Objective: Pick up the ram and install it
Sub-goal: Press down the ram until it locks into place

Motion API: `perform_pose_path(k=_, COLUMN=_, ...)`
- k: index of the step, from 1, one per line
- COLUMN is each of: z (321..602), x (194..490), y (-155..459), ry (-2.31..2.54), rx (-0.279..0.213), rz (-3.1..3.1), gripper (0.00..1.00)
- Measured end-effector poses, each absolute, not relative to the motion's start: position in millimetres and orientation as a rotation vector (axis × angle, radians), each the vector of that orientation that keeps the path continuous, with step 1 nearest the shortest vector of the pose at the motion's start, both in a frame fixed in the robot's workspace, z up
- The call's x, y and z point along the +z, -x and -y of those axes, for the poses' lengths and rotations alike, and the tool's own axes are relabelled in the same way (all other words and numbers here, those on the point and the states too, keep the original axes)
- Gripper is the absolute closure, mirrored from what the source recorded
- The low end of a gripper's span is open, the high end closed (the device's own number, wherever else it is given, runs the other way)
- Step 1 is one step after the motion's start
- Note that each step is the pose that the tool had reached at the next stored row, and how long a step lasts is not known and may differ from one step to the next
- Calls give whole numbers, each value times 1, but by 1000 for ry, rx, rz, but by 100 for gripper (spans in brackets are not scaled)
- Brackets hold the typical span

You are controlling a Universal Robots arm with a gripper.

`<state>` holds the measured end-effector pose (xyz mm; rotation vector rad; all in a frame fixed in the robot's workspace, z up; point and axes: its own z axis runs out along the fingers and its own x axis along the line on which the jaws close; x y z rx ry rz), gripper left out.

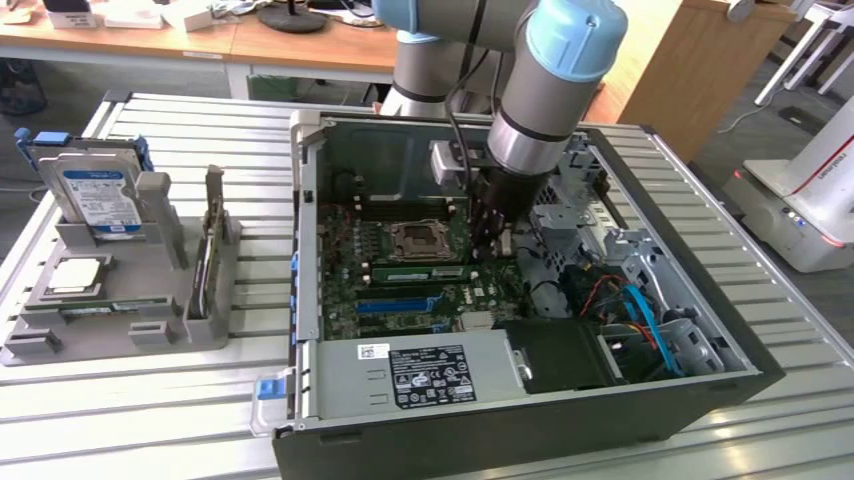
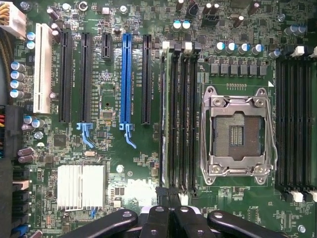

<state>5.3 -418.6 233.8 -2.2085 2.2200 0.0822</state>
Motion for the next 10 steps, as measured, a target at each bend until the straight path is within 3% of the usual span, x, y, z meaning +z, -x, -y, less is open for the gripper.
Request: perform_pose_path(k=10, z=419, x=230, y=-5, ry=2209, rx=82, rz=-2220, gripper=89)
